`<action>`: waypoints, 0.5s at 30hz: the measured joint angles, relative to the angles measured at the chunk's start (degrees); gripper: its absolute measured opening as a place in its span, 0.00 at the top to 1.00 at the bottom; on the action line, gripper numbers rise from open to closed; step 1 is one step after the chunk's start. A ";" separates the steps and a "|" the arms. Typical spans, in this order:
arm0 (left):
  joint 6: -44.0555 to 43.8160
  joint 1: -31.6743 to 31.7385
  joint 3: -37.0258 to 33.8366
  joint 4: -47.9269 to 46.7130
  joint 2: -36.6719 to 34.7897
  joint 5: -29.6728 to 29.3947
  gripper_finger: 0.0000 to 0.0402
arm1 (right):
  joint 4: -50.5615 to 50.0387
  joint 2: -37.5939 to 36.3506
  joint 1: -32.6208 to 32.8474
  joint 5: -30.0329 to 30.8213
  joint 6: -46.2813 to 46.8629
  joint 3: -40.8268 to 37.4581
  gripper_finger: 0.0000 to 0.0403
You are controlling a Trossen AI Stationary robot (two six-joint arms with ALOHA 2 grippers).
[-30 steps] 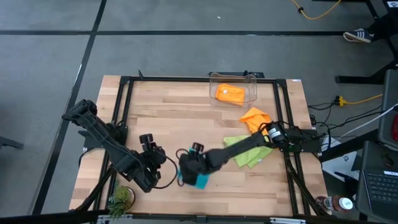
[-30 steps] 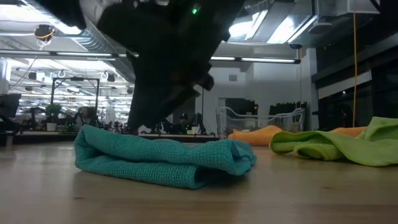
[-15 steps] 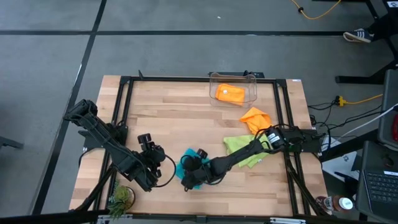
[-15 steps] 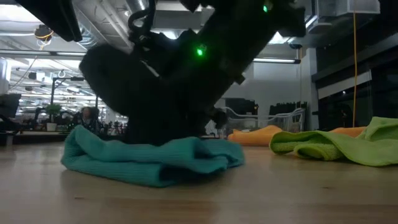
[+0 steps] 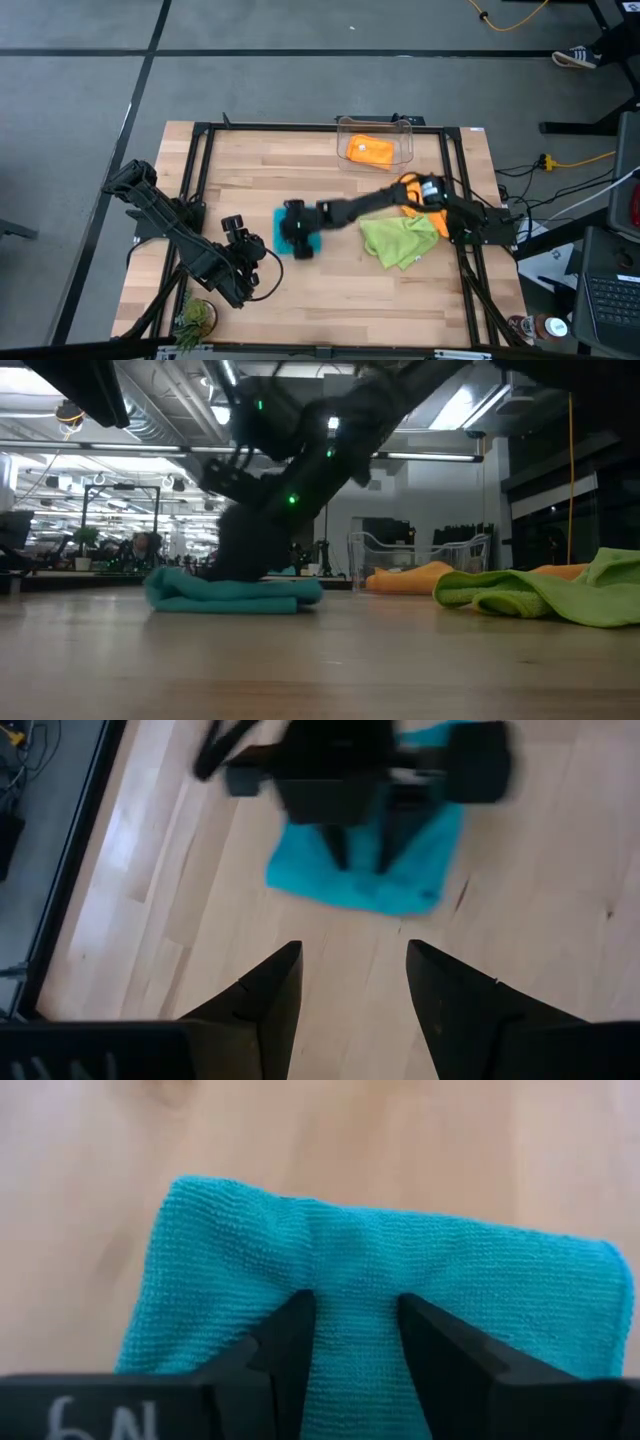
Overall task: Fold microfiber towels
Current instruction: Put the blue microfiber cloth into the transparent bin
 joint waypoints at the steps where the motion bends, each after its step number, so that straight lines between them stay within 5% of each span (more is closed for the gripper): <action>1: 0.02 0.00 0.00 0.00 0.00 0.00 0.57 | 0.10 -0.05 -1.56 -2.15 -2.08 -0.02 0.61; 8: 0.04 0.00 0.00 -0.07 0.00 0.02 0.57 | -4.03 -1.44 -10.19 -18.16 -13.06 -0.21 0.61; 15: 0.04 0.00 0.00 -0.09 0.00 0.04 0.57 | -19.97 -11.10 -11.51 -16.93 -12.71 -0.94 0.61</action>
